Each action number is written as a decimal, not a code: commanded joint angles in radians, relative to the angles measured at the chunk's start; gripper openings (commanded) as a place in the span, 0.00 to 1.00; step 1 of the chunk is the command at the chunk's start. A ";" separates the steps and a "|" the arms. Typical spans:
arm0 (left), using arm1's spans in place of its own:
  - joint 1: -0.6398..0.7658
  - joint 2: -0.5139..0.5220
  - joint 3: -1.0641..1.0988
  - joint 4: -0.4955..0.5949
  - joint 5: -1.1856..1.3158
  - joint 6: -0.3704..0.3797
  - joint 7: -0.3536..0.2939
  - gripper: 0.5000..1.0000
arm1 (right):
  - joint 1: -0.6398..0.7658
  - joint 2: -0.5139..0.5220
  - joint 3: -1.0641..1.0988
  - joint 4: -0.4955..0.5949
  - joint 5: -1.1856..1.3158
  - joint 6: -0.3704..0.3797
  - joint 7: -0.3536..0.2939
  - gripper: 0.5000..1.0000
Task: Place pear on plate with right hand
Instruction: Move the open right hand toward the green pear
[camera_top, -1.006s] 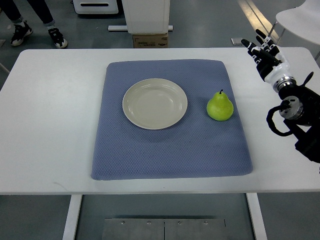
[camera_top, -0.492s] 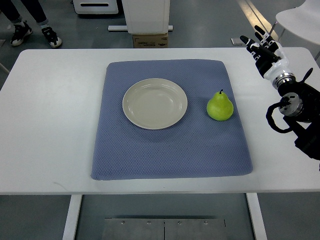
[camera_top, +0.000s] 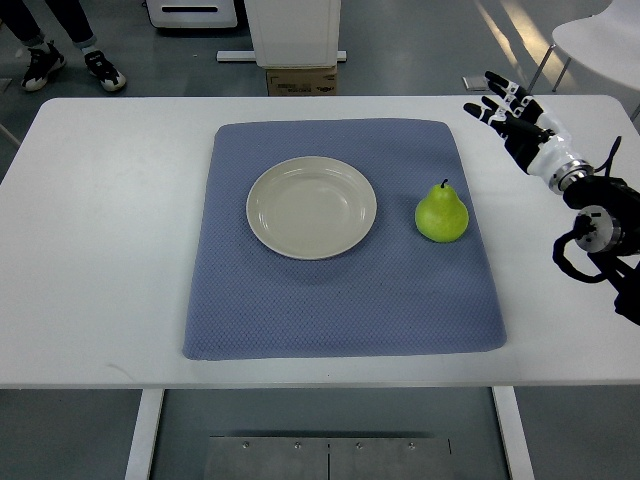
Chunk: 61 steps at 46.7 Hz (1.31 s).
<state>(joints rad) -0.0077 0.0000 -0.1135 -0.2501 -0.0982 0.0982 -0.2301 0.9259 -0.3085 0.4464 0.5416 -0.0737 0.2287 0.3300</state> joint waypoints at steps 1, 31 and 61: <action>0.000 0.000 0.000 0.000 0.000 0.000 0.000 1.00 | 0.001 -0.044 -0.014 0.000 -0.009 0.040 0.000 1.00; 0.000 0.000 0.000 0.000 0.000 0.000 0.000 1.00 | -0.013 -0.442 -0.275 0.370 -0.164 0.139 0.198 1.00; 0.002 0.000 0.000 0.000 0.000 0.000 0.000 1.00 | -0.042 -0.265 -0.370 0.386 -0.301 -0.134 0.218 1.00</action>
<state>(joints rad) -0.0073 0.0000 -0.1135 -0.2501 -0.0981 0.0982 -0.2301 0.8806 -0.5860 0.0922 0.9292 -0.3741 0.1038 0.5480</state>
